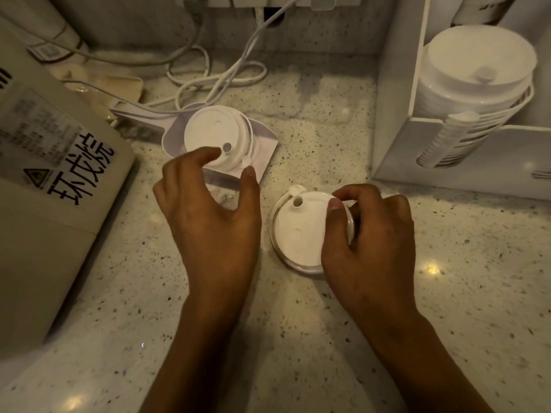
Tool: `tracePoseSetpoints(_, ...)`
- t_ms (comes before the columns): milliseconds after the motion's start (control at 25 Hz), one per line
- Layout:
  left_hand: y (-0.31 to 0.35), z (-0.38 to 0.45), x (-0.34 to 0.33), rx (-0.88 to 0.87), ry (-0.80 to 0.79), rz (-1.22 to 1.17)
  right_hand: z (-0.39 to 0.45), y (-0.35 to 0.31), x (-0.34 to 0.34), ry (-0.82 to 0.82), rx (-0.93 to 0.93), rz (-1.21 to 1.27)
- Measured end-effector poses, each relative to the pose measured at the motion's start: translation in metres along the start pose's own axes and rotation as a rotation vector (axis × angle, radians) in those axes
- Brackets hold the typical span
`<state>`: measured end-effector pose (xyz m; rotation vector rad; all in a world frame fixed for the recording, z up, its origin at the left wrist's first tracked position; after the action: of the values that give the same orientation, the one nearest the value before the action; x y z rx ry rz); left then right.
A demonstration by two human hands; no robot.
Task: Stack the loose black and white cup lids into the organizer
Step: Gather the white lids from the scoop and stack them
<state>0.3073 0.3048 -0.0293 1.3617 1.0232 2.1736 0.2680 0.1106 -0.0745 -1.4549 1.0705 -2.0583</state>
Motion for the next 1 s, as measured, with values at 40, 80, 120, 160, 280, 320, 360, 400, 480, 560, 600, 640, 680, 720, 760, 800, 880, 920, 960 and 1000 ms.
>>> tracePoseSetpoints(40,0.001,0.011,0.0,-0.023,-0.019,0.082,0.001,-0.002,0.0,0.01,0.025,-0.013)
tracePoseSetpoints(80,0.001,0.023,-0.001,-0.037,-0.04,0.16,0.001,-0.003,0.001,0.022,0.049,-0.022)
tracePoseSetpoints(120,0.001,0.035,-0.001,-0.052,-0.058,0.216,0.001,-0.004,0.001,0.035,0.067,-0.033)
tracePoseSetpoints(160,0.002,0.045,-0.002,-0.063,-0.078,0.251,0.001,-0.005,0.002,0.043,0.076,-0.047)
tracePoseSetpoints(280,0.008,0.066,-0.009,-0.076,-0.19,0.333,0.001,-0.004,0.0,0.041,0.068,-0.086)
tracePoseSetpoints(320,0.011,0.071,-0.012,-0.08,-0.232,0.368,0.002,-0.004,0.0,0.038,0.061,-0.092)
tracePoseSetpoints(360,0.013,0.076,-0.015,-0.084,-0.267,0.409,0.002,-0.002,-0.001,0.031,0.049,-0.095)
tracePoseSetpoints(400,0.014,0.08,-0.018,-0.086,-0.298,0.453,0.001,-0.001,-0.001,0.022,0.034,-0.095)
tracePoseSetpoints(480,0.012,0.088,-0.022,-0.077,-0.349,0.513,0.001,0.001,-0.001,0.011,0.01,-0.092)
tracePoseSetpoints(560,0.009,0.092,-0.024,-0.065,-0.384,0.535,0.001,0.001,-0.001,0.01,0.003,-0.087)
tracePoseSetpoints(600,0.008,0.093,-0.026,-0.059,-0.397,0.535,0.001,0.001,0.0,0.013,0.0,-0.08)
tracePoseSetpoints(640,0.007,0.094,-0.027,-0.047,-0.41,0.523,0.001,0.001,0.0,0.014,-0.002,-0.071)
tracePoseSetpoints(680,0.005,0.094,-0.029,-0.028,-0.421,0.5,0.001,0.002,0.0,0.013,-0.003,-0.064)
tracePoseSetpoints(720,0.003,0.095,-0.031,-0.011,-0.429,0.477,0.001,0.002,0.0,0.013,-0.001,-0.059)
tracePoseSetpoints(760,0.0,0.095,-0.032,-0.001,-0.431,0.459,0.001,0.002,0.0,0.016,0.004,-0.056)
tracePoseSetpoints(800,-0.001,0.095,-0.031,0.0,-0.424,0.442,0.001,0.002,0.001,0.022,0.01,-0.053)
tracePoseSetpoints(880,0.003,0.094,-0.022,-0.017,-0.373,0.361,0.001,0.001,0.002,0.029,0.021,-0.041)
tracePoseSetpoints(920,0.008,0.091,-0.015,-0.031,-0.34,0.287,0.001,0.001,0.002,0.027,0.024,-0.027)
tracePoseSetpoints(960,0.015,0.084,-0.009,-0.044,-0.315,0.209,0.001,0.001,0.002,0.026,0.025,-0.006)
tracePoseSetpoints(1000,0.021,0.075,-0.004,-0.058,-0.304,0.149,0.001,0.001,0.003,0.028,0.027,0.021)
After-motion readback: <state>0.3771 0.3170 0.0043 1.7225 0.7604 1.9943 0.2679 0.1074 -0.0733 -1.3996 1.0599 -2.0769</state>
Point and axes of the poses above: each hand's wrist, its own z-axis towards the middle knuckle, its own x-axis out of the back of the hand, y = z × x, the point moved 8 cm from there along z, towards the middle knuckle, and after that the axes turned 4 degrees about x, right-handed, at the moved point
